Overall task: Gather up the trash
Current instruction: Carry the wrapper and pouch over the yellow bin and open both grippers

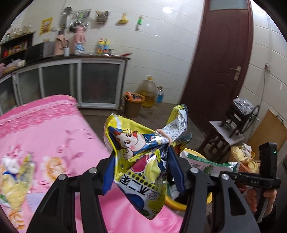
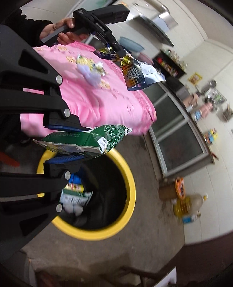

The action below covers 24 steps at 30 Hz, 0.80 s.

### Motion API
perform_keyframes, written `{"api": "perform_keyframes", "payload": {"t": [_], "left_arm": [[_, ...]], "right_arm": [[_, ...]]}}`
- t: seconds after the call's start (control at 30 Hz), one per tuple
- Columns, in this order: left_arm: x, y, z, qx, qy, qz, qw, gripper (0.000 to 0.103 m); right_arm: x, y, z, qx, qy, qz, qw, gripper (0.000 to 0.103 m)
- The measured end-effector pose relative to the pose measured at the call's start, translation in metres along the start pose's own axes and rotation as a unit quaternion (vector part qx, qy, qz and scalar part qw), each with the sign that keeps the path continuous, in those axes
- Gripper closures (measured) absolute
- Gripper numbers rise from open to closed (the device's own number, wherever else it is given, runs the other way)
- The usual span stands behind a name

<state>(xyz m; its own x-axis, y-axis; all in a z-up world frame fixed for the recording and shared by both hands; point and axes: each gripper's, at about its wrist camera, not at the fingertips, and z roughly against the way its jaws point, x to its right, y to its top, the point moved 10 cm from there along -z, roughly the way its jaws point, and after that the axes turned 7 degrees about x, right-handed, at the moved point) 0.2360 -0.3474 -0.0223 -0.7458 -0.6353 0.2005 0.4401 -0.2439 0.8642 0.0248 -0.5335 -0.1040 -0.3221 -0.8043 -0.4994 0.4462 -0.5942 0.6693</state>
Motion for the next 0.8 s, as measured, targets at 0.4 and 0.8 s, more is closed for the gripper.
{"api": "perform_keyframes", "payload": {"t": [0.4,0.8], "left_arm": [[0.081,-0.025,-0.1,-0.059,-0.033,-0.022,0.9975,0.051],[0.109,-0.025,-0.125,-0.064,-0.033,-0.005,0.9974,0.019]], "right_arm": [[0.064,-0.023,-0.019,-0.022,-0.055,-0.041,0.997,0.08],[0.086,-0.025,-0.022,-0.017,-0.072,-0.079,0.994,0.038]]}}
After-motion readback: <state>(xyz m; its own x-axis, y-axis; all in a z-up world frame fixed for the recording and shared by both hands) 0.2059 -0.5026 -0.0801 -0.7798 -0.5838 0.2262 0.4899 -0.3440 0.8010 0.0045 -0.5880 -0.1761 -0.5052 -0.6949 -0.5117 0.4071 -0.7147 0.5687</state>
